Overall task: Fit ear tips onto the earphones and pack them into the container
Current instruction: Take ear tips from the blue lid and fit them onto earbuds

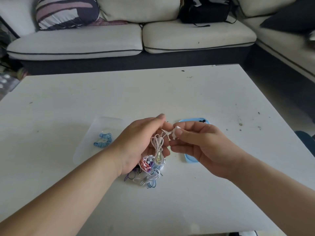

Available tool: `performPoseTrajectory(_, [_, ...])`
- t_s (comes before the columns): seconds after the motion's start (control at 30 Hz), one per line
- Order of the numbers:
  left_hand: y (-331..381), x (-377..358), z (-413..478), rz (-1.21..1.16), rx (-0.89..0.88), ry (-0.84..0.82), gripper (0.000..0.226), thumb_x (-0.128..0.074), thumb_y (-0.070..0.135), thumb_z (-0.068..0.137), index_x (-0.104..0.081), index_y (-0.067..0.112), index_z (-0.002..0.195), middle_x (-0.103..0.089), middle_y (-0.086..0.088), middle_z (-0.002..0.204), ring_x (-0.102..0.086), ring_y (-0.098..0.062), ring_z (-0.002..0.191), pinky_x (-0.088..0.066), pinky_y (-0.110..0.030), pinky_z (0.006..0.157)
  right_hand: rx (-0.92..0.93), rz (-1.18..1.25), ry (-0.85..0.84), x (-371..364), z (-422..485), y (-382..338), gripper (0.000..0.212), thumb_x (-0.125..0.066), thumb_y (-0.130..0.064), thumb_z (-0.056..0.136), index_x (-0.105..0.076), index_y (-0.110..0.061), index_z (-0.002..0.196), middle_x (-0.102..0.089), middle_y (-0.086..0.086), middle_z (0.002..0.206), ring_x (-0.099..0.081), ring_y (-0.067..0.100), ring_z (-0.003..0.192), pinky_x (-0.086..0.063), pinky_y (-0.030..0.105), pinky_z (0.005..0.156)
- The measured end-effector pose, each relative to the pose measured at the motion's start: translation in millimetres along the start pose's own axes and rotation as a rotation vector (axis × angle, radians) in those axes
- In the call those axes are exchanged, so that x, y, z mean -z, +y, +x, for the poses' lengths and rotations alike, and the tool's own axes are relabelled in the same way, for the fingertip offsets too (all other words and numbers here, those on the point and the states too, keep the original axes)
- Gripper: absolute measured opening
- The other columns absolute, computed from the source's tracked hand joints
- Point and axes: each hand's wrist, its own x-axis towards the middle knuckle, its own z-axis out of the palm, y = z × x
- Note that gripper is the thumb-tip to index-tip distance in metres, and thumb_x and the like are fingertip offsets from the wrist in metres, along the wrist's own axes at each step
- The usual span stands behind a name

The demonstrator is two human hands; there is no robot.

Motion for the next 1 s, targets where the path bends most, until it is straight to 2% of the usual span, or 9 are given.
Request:
performPoseTrajectory(0.1, [-7, 0, 1, 0.167, -0.097, 0.03, 0.028, -0.074, 0.03, 0.093, -0.07, 0.002, 0.097, -0.07, -0.014, 0.081, -0.068, -0.027, 0.065, -0.055, -0.03, 0.059, 0.011, -0.026, -0.062, -4, -3, 1, 0.024, -0.063, -0.004, 0.095, -0.069, 0.007, 0.115, -0.072, 0.027, 0.107, -0.072, 0.043, 0.102, -0.061, 0.035, 0.085])
performPoseTrajectory(0.2, [-11, 2, 2, 0.208, -0.158, 0.048, 0.017, -0.081, 0.018, 0.087, -0.073, 0.004, 0.092, -0.072, -0.012, 0.089, -0.07, -0.023, 0.071, -0.059, -0.031, 0.063, 0.023, -0.05, -0.061, -4, -5, 1, 0.023, -0.064, -0.002, 0.092, -0.073, 0.002, 0.114, -0.074, 0.025, 0.103, -0.075, 0.032, 0.091, -0.06, 0.03, 0.079])
performPoseTrajectory(0.27, [-11, 3, 2, 0.19, -0.179, 0.042, 0.011, -0.08, 0.011, 0.087, -0.074, 0.006, 0.095, -0.071, -0.01, 0.089, -0.07, -0.022, 0.073, -0.06, -0.032, 0.063, 0.02, -0.064, -0.048, -3, -4, 0, 0.028, -0.065, -0.001, 0.091, -0.071, 0.003, 0.118, -0.073, 0.023, 0.098, -0.074, 0.026, 0.083, -0.06, 0.028, 0.076])
performPoseTrajectory(0.37, [-10, 4, 3, 0.198, -0.215, 0.025, 0.019, -0.076, 0.006, 0.09, -0.075, 0.014, 0.108, -0.068, -0.012, 0.091, -0.07, -0.024, 0.072, -0.063, -0.039, 0.063, -0.008, -0.012, 0.014, 0, -3, -3, 0.038, -0.071, -0.002, 0.081, -0.067, 0.004, 0.119, -0.072, 0.018, 0.089, -0.072, 0.024, 0.074, -0.061, 0.028, 0.071])
performPoseTrajectory(0.53, [-11, 1, 2, 0.185, -0.242, 0.053, 0.014, -0.08, 0.015, 0.087, -0.08, 0.017, 0.101, -0.075, -0.012, 0.086, -0.069, -0.02, 0.07, -0.06, -0.028, 0.063, -0.029, 0.004, -0.008, 1, -3, -5, 0.023, -0.07, -0.003, 0.081, -0.075, 0.004, 0.102, -0.072, 0.015, 0.093, -0.071, 0.019, 0.082, -0.06, 0.025, 0.076])
performPoseTrajectory(0.67, [-13, 2, 7, 0.137, -0.261, 0.079, 0.01, -0.075, 0.009, 0.092, -0.079, 0.013, 0.101, -0.077, -0.012, 0.089, -0.072, -0.021, 0.076, -0.064, -0.038, 0.071, -0.045, 0.131, 0.042, 1, -1, -4, 0.021, -0.065, 0.004, 0.081, -0.074, 0.004, 0.099, -0.076, 0.016, 0.096, -0.075, 0.02, 0.082, -0.061, 0.025, 0.076])
performPoseTrajectory(0.8, [-14, 1, 8, 0.135, -0.263, 0.103, 0.021, -0.077, 0.009, 0.09, -0.076, 0.013, 0.109, -0.078, -0.006, 0.087, -0.074, -0.02, 0.075, -0.06, -0.027, 0.076, -0.065, 0.073, 0.046, -1, -2, -2, 0.014, -0.063, -0.003, 0.092, -0.076, 0.001, 0.095, -0.074, 0.014, 0.087, -0.074, 0.018, 0.078, -0.06, 0.024, 0.071])
performPoseTrajectory(0.93, [-17, -1, 9, 0.1, -0.243, 0.123, 0.013, -0.079, 0.01, 0.088, -0.078, 0.012, 0.1, -0.077, -0.007, 0.083, -0.073, -0.018, 0.075, -0.06, -0.029, 0.076, -0.058, -0.019, 0.075, -1, -3, -2, 0.014, -0.07, -0.012, 0.086, -0.073, -0.001, 0.093, -0.071, 0.014, 0.083, -0.07, 0.02, 0.071, -0.059, 0.025, 0.064])
performPoseTrajectory(1.0, [-20, -3, 8, 0.107, -0.237, 0.103, 0.009, -0.078, 0.011, 0.09, -0.077, 0.013, 0.099, -0.078, -0.008, 0.087, -0.073, -0.016, 0.08, -0.058, -0.025, 0.075, -0.043, -0.064, 0.087, 1, -4, -2, 0.012, -0.073, -0.011, 0.083, -0.074, -0.001, 0.091, -0.069, 0.015, 0.081, -0.068, 0.021, 0.068, -0.059, 0.026, 0.063])
